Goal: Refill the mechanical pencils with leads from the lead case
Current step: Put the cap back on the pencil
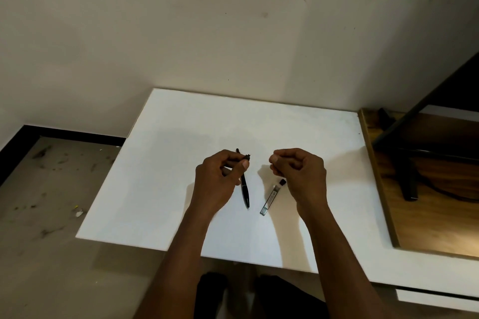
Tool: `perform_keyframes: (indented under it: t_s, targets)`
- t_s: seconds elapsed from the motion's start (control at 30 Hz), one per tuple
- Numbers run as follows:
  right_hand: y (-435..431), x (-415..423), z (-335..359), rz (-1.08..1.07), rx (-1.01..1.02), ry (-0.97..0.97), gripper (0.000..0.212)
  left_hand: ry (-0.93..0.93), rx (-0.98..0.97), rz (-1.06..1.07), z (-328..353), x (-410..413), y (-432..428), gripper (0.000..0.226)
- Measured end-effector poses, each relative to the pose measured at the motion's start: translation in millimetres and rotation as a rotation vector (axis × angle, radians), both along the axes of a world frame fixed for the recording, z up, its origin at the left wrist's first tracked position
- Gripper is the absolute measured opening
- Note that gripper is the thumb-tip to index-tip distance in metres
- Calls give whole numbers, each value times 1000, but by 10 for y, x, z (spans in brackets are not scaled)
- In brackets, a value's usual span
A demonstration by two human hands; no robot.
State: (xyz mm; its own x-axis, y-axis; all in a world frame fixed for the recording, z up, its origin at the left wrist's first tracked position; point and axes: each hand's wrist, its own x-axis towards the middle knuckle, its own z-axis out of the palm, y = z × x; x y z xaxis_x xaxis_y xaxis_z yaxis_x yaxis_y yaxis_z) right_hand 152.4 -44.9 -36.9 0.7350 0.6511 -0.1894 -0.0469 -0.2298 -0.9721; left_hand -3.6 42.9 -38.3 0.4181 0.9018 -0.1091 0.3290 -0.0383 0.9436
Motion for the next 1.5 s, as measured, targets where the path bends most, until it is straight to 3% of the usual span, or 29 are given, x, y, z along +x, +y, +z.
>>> perform_keyframes:
  t_s: [0.1, 0.17, 0.37, 0.53, 0.83, 1.03, 1.23, 1.5]
  targets:
    - [6, -29, -58, 99, -174, -394, 4, 12, -40, 43, -27, -20, 12, 11]
    - [17, -80, -99, 164, -241, -534, 9, 27, -45, 58, -43, -32, 18, 13]
    - [98, -202, -193, 343, -414, -793, 22, 53, -40, 69, -98, -45, 28, 14]
    - [146, -228, -208, 351, -464, -831, 15, 10, -82, 83, -128, -28, 28, 13]
    - [151, -215, -227, 291, -437, -730, 8, -28, -130, 82, -102, -12, 5, 11]
    - [125, -155, -82, -16, -41, -396, 6, -30, -122, 59, -49, -23, 3, 12]
    - [120, -186, -6, 123, 37, 22, 12, -34, -91, -15, 23, 9, -43, 18]
    - [94, -133, -22, 169, 74, 126, 10, -34, -74, -68, 53, 17, -56, 18]
